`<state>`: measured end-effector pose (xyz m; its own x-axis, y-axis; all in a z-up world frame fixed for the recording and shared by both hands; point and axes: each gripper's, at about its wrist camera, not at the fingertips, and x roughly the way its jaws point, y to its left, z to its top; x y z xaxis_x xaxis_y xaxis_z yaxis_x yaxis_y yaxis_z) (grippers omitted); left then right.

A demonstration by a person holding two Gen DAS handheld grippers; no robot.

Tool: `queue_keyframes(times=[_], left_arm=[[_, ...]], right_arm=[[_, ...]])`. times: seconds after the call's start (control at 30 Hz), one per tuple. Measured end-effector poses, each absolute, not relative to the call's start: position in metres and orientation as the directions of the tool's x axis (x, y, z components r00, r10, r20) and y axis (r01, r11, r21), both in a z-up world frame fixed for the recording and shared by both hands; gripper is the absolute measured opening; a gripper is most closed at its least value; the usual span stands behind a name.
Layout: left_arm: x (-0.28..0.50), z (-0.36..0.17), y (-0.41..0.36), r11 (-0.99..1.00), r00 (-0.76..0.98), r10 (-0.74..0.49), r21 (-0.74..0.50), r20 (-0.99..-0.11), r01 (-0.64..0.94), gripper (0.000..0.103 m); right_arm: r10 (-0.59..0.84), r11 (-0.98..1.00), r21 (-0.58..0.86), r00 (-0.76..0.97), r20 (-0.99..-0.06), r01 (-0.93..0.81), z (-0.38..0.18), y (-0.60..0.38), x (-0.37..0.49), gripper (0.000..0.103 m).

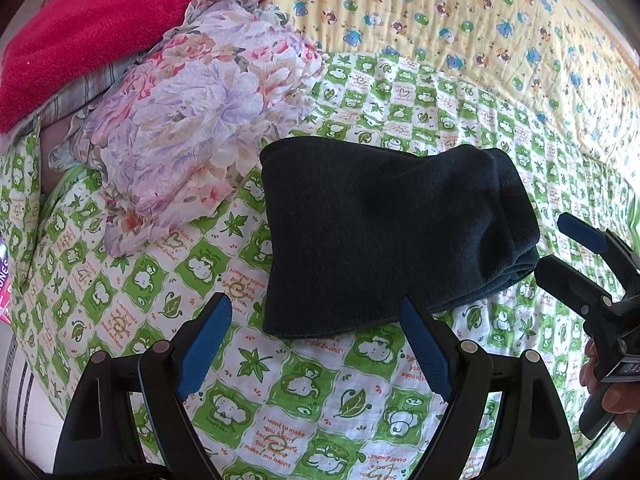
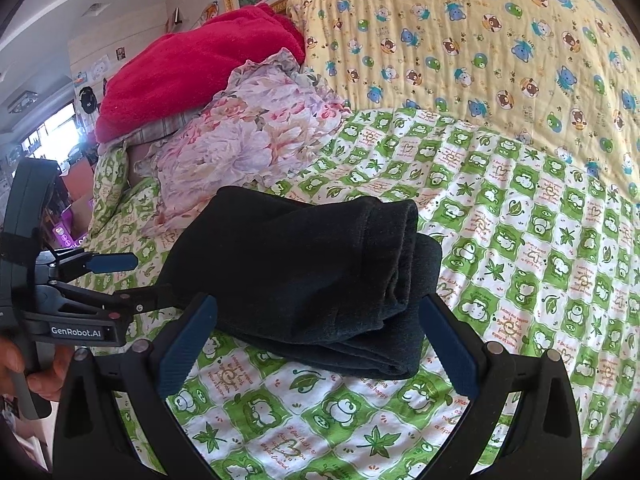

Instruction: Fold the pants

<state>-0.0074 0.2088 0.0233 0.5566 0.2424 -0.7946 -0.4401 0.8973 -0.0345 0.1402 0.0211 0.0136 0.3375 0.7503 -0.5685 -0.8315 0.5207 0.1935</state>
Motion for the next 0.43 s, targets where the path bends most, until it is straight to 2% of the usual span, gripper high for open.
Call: queue_keyframes(times=[0.43], left_arm=[[-0.0003,0.0284,0.2108,0.896,0.557,0.235,-0.044,-0.797,-0.441,0.086]], right_arm=[[0.746,0.527,0.194,0.341,-0.572,-0.827,0.0146,0.0209,0.1418,0.101]])
